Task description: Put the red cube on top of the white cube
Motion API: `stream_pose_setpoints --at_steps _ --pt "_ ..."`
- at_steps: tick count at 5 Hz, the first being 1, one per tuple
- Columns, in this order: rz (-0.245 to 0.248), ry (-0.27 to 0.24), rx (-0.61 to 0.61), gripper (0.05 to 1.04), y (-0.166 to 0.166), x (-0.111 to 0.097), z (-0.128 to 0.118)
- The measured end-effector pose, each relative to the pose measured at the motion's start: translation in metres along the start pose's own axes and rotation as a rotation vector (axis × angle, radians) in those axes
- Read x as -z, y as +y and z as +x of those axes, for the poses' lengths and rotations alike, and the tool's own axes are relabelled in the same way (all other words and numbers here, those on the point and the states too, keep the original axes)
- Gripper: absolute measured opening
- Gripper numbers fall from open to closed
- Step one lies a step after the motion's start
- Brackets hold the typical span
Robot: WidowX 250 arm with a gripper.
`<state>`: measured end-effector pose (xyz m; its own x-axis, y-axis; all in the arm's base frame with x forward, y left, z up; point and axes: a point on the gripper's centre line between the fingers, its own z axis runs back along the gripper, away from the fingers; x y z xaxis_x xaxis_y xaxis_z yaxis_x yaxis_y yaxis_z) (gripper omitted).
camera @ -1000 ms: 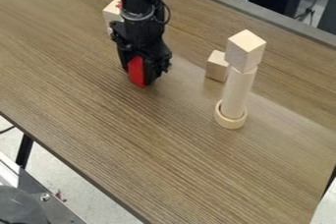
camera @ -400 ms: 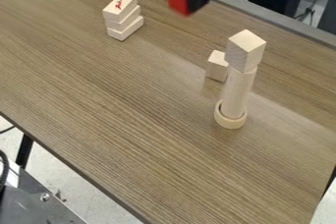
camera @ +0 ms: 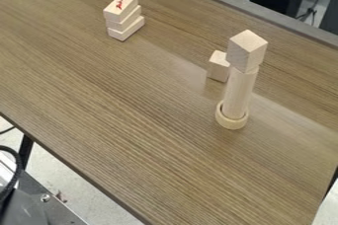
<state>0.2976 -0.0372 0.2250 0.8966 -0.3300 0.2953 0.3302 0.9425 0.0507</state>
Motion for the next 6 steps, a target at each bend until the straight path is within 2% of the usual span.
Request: stream_pose_setpoints --at_steps 1,2,3,4,6 --pt "-0.001 0.047 0.039 0.594 -0.01 0.015 0.003" --pt "-0.008 0.105 0.063 0.594 -0.019 0.043 0.008" --pt "-0.018 0.128 0.082 0.594 -0.028 0.061 0.012" --pt "-0.023 0.145 0.092 0.594 -0.032 0.074 0.017" --pt "-0.026 0.151 0.093 0.594 -0.033 0.075 0.018"
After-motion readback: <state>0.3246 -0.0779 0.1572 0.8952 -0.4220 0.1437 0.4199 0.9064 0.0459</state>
